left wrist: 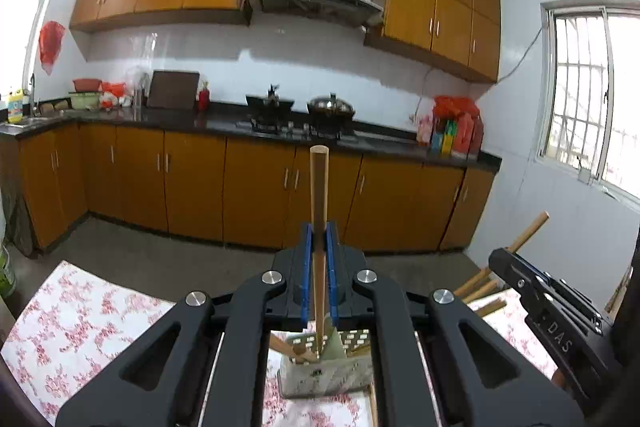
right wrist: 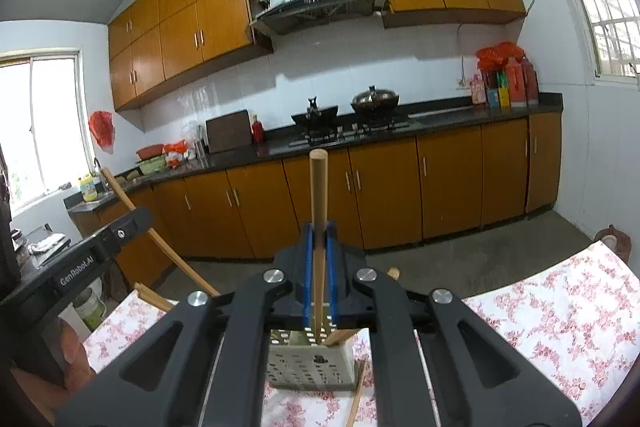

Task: Organize utensils
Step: 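Open both tools to release the chopsticks into the holder, then grasp the last chopstick with the left tool while the right tool grasps another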

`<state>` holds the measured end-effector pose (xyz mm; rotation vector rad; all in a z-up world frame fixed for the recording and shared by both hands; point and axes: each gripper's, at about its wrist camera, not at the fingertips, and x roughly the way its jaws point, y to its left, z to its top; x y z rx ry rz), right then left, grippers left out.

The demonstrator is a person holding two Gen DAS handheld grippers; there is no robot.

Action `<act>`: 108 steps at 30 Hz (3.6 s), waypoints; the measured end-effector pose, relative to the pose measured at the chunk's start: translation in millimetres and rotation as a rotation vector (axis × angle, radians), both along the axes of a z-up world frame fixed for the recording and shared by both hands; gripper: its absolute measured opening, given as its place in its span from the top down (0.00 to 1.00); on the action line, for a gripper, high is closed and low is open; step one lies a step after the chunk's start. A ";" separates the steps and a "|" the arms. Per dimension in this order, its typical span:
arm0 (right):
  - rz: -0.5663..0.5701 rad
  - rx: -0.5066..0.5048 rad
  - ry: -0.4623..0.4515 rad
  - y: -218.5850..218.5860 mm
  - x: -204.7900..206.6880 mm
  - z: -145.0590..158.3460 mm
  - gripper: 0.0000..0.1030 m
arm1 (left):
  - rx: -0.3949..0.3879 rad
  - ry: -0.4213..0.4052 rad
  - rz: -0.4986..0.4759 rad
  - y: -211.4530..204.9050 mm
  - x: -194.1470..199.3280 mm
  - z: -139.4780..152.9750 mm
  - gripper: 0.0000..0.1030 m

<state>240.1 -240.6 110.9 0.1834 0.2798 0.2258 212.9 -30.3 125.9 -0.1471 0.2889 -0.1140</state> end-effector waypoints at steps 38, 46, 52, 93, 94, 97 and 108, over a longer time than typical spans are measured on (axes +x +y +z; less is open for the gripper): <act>0.023 -0.150 0.601 40.6 -51.6 -222.0 0.76 | 0.003 0.414 0.141 95.5 -85.7 -141.3 0.75; -0.077 -0.142 0.590 14.9 -44.2 -222.8 0.92 | 0.003 0.463 0.090 78.2 -82.1 -158.0 0.75; -0.248 -0.056 0.613 -47.7 -37.8 -222.8 0.92 | 0.003 0.509 0.001 51.2 -73.1 -174.0 0.73; -0.113 -0.139 0.594 -19.9 -43.4 -222.9 0.91 | 0.123 0.592 0.072 55.1 -37.4 -220.3 0.91; -0.113 -0.138 0.594 -19.7 -43.3 -223.0 0.91 | 0.123 0.592 0.072 54.6 -36.8 -220.7 0.91; -0.114 -0.141 0.594 -19.1 -43.1 -222.9 0.91 | 0.125 0.592 0.072 55.1 -37.0 -220.7 0.91; -0.116 -0.147 0.594 -18.8 -42.7 -223.1 0.91 | 0.118 0.592 0.071 56.0 -38.3 -221.1 0.90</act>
